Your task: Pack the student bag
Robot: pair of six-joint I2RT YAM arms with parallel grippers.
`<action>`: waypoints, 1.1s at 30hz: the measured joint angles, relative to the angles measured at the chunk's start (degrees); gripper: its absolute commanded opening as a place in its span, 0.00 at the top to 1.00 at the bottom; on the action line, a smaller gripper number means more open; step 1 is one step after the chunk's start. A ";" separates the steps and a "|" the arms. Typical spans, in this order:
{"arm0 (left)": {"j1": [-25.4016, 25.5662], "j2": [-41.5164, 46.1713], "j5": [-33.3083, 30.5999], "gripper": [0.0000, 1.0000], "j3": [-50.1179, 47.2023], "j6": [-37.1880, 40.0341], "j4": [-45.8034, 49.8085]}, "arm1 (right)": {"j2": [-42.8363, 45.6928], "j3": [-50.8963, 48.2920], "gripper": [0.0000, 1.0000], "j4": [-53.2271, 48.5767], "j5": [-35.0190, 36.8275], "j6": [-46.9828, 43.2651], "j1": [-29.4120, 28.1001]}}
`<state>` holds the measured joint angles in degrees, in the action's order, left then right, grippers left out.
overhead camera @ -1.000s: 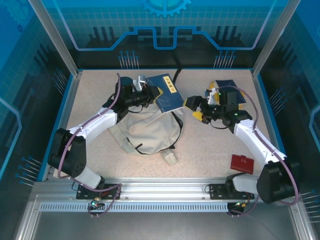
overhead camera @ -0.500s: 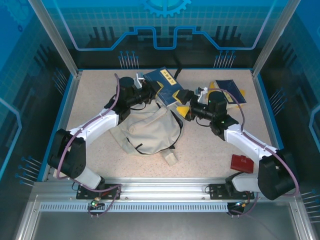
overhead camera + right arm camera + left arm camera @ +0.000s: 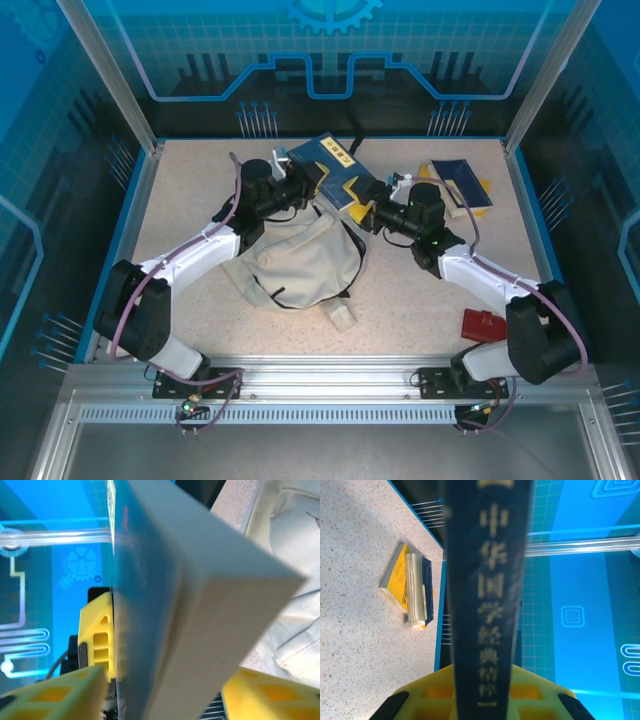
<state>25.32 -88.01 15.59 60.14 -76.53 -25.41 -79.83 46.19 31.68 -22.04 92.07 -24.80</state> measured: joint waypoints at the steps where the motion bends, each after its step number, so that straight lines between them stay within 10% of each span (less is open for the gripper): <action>1: 0.00 0.00 0.00 1.00 -0.37 -0.13 -0.22 | -0.24 0.00 0.58 0.31 0.31 0.46 -0.20; 14: -0.20 0.68 0.52 0.23 -1.95 2.32 4.13 | 7.32 1.09 0.91 -16.09 7.26 -10.12 -0.09; 33: 6.23 -0.33 -11.65 0.13 6.58 30.42 51.89 | 23.28 9.44 0.92 -54.99 23.45 -33.68 9.11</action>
<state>31.55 -88.33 3.95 66.72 -46.11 26.48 -56.55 55.64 -23.31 1.41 58.39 -15.68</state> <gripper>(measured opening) 0.873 0.122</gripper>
